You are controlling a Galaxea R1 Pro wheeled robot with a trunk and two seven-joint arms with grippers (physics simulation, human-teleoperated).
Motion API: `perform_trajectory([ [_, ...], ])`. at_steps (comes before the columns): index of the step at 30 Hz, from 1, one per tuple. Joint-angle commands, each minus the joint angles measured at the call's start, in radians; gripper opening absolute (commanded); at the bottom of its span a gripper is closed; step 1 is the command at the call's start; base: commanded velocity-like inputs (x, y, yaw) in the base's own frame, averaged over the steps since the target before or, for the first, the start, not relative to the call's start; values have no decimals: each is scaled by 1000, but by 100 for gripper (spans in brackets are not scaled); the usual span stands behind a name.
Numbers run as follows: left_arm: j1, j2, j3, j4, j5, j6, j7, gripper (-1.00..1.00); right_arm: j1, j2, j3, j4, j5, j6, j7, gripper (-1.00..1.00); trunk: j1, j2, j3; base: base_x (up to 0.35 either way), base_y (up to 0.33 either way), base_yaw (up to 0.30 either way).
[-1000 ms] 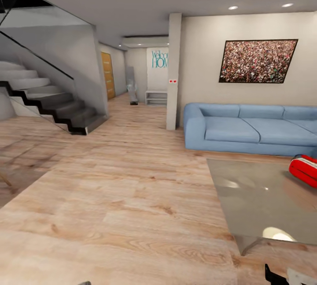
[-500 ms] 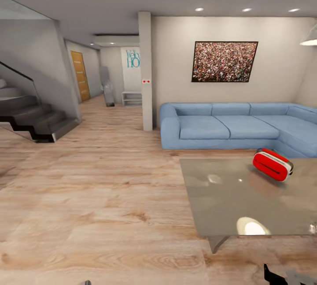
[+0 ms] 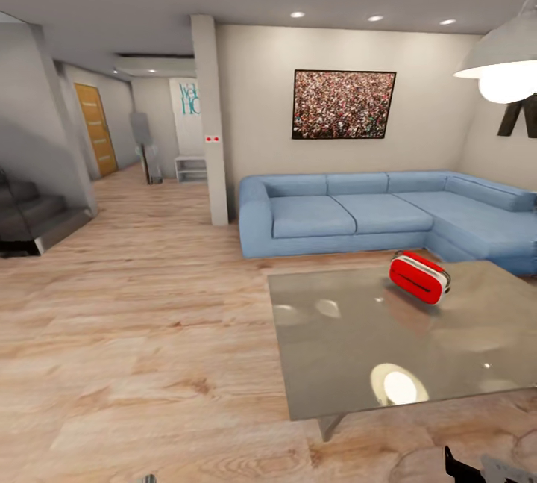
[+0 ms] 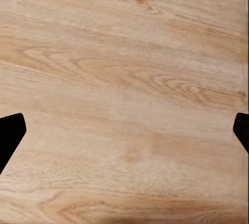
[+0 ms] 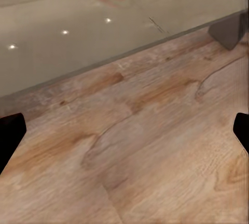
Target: Turn on the radio receiver that's on the table in the living room.
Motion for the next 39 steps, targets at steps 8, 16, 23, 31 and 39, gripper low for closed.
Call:
perform_trajectory([
  [8,0,1,1,0,0,-2,0,100,0,0,0,0,0,0,0,100,0,0,0,140,-282,-111],
  [16,0,0,2,0,0,-3,-1,100,0,0,-1,0,0,0,-1,100,0,0,0,15,-33,-7],
  [23,0,-2,0,0,0,-3,-1,100,0,0,2,0,0,0,0,100,0,0,0,0,-70,112],
  [31,0,-5,0,0,0,-3,0,100,0,0,19,0,0,0,-1,100,0,0,0,0,-302,276],
  [39,0,-6,0,0,0,-3,2,100,0,0,20,0,0,0,-2,100,0,0,0,0,-336,291],
])
